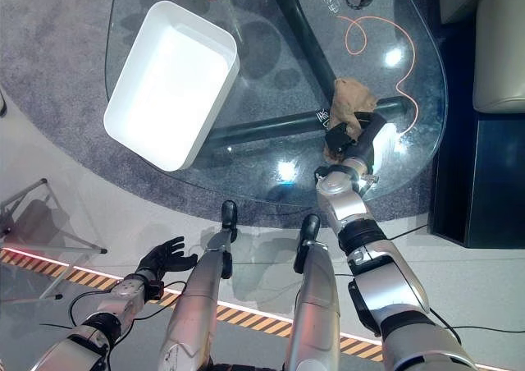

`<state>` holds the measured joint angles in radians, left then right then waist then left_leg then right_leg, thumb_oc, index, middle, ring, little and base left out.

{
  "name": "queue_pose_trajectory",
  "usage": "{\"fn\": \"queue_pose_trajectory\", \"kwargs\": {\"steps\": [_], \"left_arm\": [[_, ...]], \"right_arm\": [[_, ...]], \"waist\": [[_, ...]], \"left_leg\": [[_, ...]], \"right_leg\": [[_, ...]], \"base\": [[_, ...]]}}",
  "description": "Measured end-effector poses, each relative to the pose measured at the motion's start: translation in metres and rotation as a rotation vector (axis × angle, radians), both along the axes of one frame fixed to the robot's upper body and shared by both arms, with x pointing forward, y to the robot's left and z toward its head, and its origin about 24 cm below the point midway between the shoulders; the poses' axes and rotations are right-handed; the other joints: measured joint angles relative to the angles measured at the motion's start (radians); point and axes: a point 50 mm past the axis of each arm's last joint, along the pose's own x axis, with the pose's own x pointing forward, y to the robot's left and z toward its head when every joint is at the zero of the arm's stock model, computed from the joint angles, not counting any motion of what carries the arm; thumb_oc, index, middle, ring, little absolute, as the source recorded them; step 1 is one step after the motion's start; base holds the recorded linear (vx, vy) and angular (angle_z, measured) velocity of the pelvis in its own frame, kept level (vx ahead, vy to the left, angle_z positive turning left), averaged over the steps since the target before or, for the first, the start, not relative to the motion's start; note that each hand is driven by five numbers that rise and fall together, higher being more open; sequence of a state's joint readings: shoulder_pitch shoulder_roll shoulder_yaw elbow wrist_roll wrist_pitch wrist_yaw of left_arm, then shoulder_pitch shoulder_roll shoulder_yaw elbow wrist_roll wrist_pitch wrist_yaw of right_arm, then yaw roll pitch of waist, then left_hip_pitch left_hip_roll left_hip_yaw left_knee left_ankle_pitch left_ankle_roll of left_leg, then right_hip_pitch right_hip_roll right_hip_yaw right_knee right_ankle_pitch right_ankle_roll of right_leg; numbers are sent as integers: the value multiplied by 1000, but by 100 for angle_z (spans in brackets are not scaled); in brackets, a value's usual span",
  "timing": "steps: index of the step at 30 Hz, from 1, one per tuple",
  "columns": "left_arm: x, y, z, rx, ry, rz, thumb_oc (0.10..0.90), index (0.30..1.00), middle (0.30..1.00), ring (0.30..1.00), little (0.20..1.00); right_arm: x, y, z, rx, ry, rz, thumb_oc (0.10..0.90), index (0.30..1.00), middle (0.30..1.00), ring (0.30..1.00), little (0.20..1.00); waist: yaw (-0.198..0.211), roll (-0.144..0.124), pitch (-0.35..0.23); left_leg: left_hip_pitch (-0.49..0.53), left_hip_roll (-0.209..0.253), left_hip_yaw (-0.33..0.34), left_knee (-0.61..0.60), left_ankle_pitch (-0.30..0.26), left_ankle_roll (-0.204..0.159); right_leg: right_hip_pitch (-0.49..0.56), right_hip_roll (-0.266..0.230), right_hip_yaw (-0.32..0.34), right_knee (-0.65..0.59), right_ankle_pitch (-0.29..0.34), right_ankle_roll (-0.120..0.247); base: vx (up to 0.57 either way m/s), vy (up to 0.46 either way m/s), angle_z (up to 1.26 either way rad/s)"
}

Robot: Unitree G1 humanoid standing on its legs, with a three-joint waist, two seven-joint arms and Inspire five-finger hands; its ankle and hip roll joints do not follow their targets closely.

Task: Wipe the table with a cloth and put it in the basket.

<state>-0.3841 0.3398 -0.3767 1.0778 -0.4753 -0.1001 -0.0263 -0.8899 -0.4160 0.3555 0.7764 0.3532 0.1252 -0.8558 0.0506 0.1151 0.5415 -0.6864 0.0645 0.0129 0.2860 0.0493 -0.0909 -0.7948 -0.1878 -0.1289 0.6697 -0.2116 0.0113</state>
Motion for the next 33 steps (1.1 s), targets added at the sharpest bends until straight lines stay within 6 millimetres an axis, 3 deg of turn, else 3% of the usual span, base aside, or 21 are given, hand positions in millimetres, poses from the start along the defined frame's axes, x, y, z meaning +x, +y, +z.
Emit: {"fn": "queue_pose_trajectory", "kwargs": {"steps": [10, 16, 19, 27, 33], "left_arm": [[0, 0, 0, 0, 1, 0, 800, 900, 900, 900, 900], [0, 0, 0, 1, 4, 1, 800, 900, 900, 900, 900], [0, 0, 0, 0, 3, 2, 800, 900, 900, 900, 900], [0, 0, 0, -3, 3, -1, 800, 900, 900, 900, 900], [0, -1, 0, -2, 4, -13, 800, 900, 900, 900, 900]], "right_arm": [[1, 0, 2, -20, 15, 24, 100, 300, 300, 300, 200], [2, 5, 5, -200, 59, 106, 100, 300, 300, 300, 200], [4, 14, 7, -326, 93, 231, 100, 300, 300, 300, 200], [0, 75, -13, -563, 220, 642, 100, 300, 300, 300, 200], [-2, 85, -19, -624, 275, 755, 100, 300, 300, 300, 200]], "waist": [[0, 0, 0], [-2, 0, 0], [-3, 1, -1], [3, 6, -1], [5, 7, -1]], "left_leg": [[1, 0, 0, -1, 1, -1], [3, 1, 0, -5, 1, -1], [4, 4, 0, -7, 1, -2], [4, 6, 0, -9, 5, -7], [4, -2, -2, -16, 7, -10]], "right_leg": [[0, 0, -1, 2, 0, -1], [0, 2, 0, 2, -1, -1], [-1, 4, -1, 2, -2, -3], [-5, 4, -3, 11, -8, -8], [-14, -6, -2, 29, -19, -9]], "base": [[0, 0, 0], [0, 0, 0], [0, 0, 0], [0, 0, 0], [4, -8, 3]]}}
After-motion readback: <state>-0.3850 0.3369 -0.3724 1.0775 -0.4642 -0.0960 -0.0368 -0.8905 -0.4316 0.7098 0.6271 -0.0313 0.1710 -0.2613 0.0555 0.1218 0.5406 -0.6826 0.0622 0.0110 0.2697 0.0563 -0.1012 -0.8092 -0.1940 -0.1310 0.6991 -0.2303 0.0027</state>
